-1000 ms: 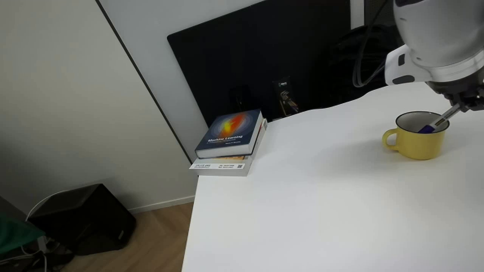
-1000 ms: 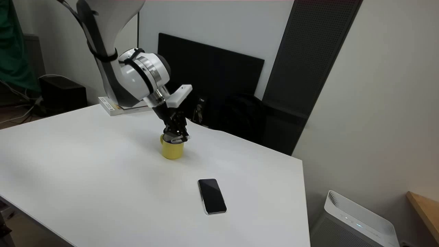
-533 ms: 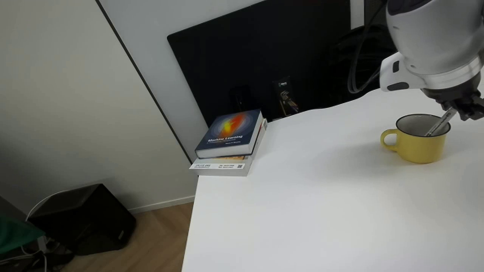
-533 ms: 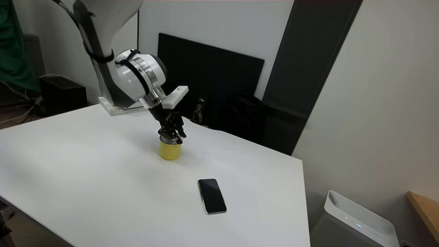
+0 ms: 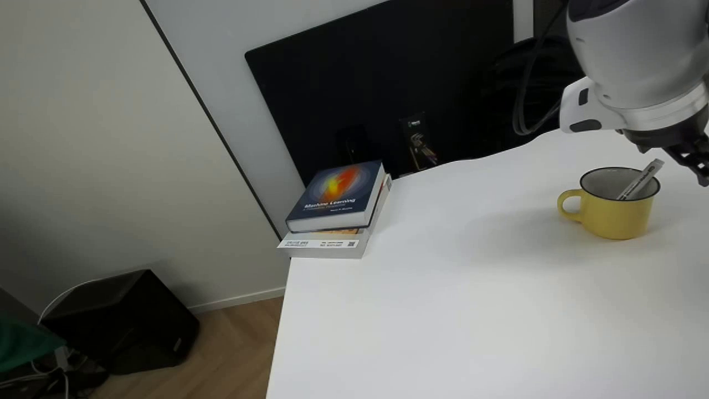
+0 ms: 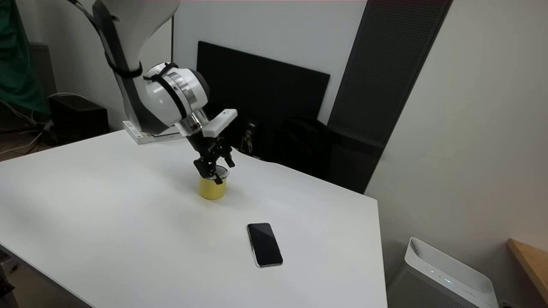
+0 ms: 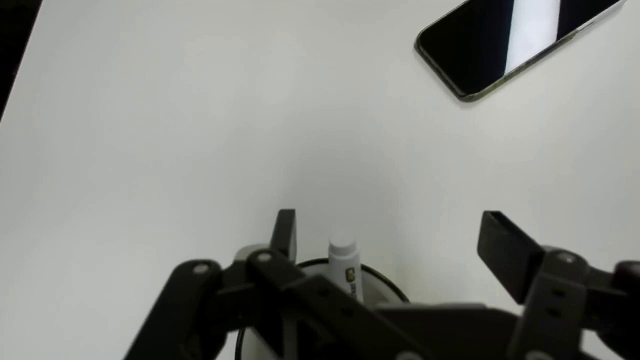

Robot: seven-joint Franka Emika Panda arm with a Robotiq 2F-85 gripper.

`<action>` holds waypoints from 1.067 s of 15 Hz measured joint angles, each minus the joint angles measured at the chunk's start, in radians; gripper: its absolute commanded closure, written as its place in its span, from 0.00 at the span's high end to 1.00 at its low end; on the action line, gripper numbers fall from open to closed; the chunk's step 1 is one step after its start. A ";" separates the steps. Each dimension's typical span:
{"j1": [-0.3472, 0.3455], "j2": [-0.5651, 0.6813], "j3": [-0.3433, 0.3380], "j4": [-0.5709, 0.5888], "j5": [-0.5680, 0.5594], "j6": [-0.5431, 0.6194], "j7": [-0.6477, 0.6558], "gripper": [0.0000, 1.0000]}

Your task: Put the marker in the mug

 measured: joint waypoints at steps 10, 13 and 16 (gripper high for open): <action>-0.062 -0.130 0.026 0.015 0.473 -0.192 0.003 1.00; -0.096 -0.165 0.019 0.018 0.606 -0.228 0.004 1.00; -0.130 -0.180 0.009 0.017 0.729 -0.239 0.012 1.00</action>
